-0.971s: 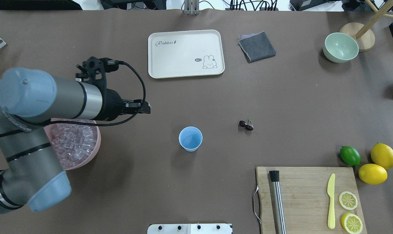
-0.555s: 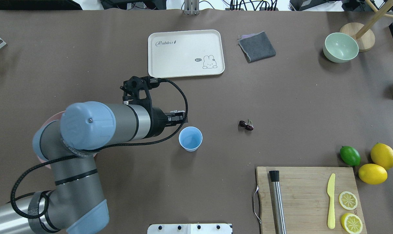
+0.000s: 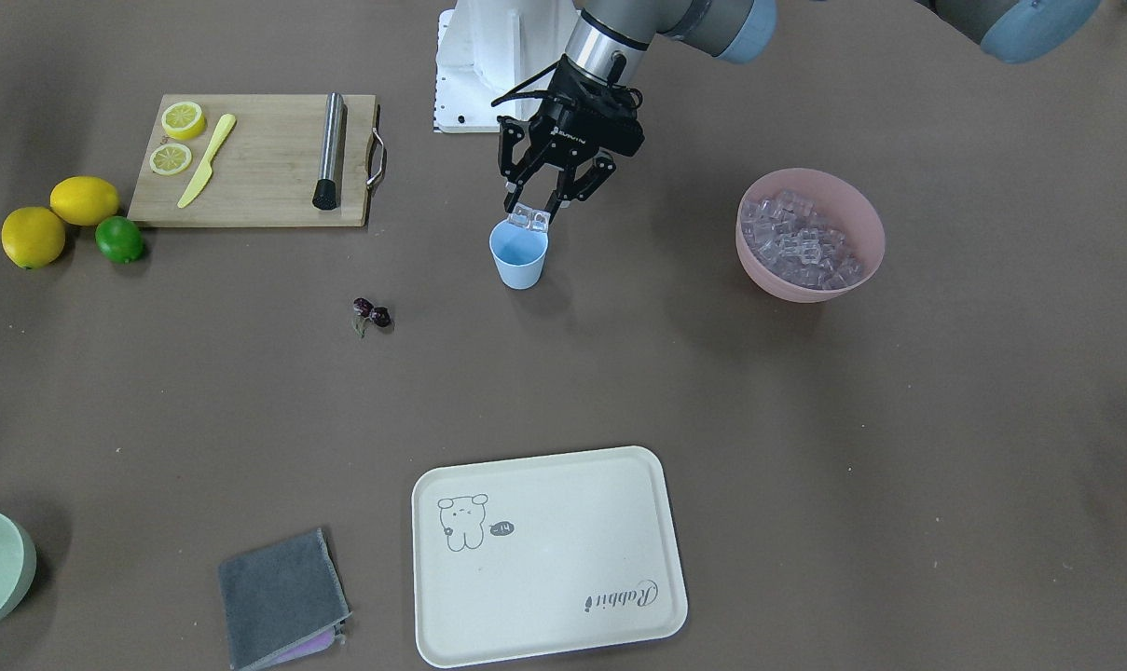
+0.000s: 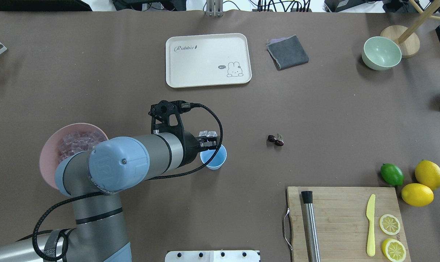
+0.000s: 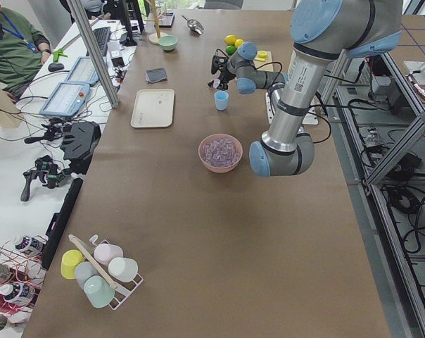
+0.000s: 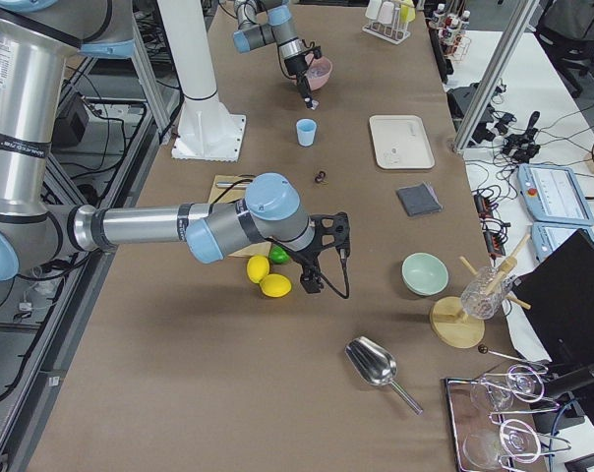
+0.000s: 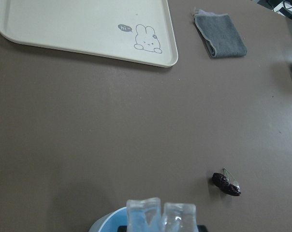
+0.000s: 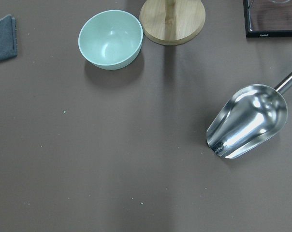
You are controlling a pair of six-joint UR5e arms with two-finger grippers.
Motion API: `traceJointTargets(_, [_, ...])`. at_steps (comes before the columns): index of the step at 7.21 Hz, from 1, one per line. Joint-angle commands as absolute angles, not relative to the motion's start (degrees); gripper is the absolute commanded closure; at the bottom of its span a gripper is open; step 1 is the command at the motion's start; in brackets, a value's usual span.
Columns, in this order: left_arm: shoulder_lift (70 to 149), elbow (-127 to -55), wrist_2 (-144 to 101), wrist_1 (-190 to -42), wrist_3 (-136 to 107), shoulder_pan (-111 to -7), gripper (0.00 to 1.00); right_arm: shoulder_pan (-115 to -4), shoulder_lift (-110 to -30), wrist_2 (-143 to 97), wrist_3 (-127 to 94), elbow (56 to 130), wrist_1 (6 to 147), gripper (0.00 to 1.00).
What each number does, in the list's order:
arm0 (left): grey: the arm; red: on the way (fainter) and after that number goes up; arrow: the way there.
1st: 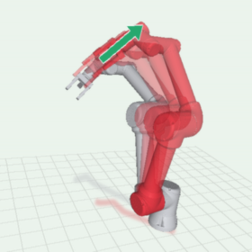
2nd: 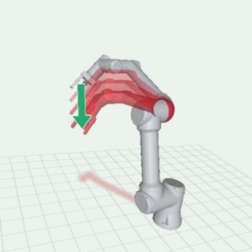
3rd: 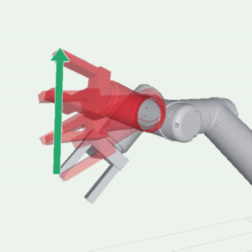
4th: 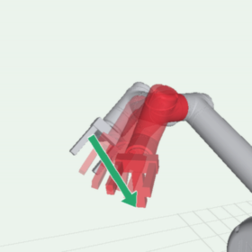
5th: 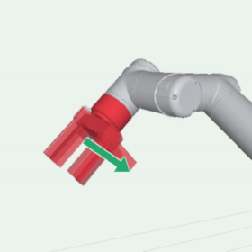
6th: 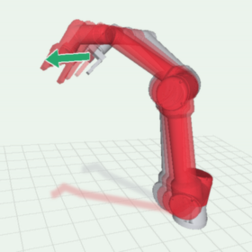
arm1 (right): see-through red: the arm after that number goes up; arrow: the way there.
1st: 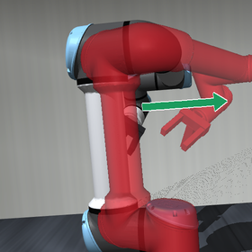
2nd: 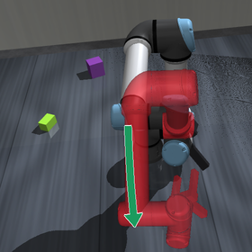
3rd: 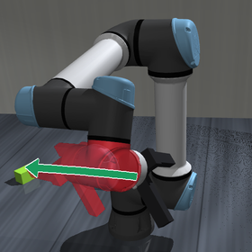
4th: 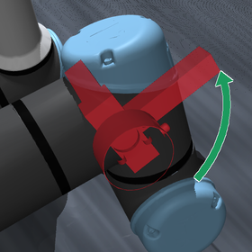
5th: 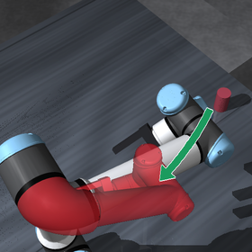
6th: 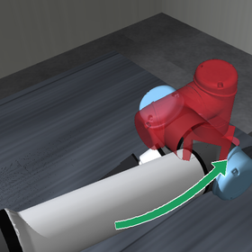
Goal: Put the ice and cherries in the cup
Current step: 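Open the left gripper to drop ice into the blue cup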
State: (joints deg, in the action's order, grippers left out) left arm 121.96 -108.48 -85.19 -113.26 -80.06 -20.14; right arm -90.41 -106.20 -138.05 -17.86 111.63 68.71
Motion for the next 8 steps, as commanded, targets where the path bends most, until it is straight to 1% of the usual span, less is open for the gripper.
traceJointTargets(1, [122.0,-108.4,-85.1,-113.2,-79.9,-19.3,0.80,-90.4,-106.2,-138.4,-18.4,111.2,68.7,0.00])
traceJointTargets(3, [121.6,-108.4,-84.9,-113.1,-79.1,-18.9,0.60,-90.4,-106.0,-138.4,-18.3,110.3,68.6,0.00])
traceJointTargets(5, [121.5,-108.5,-84.6,-113.0,-78.7,-17.5,0.59,-90.4,-106.0,-138.4,-18.3,109.9,68.6,0.00])
traceJointTargets(6, [121.7,-108.5,-84.6,-113.0,-78.7,-17.3,0.51,-90.4,-106.0,-138.4,-18.4,109.8,68.6,0.00])
traceJointTargets(7, [121.7,-108.5,-84.6,-113.0,-78.7,-17.3,0.40,-90.4,-106.0,-138.4,-18.4,109.8,68.6,0.00])
traceJointTargets(8, [121.6,-108.5,-84.5,-113.0,-78.6,-17.4,0.24,-90.4,-106.0,-138.4,-18.3,109.8,68.6,0.00])
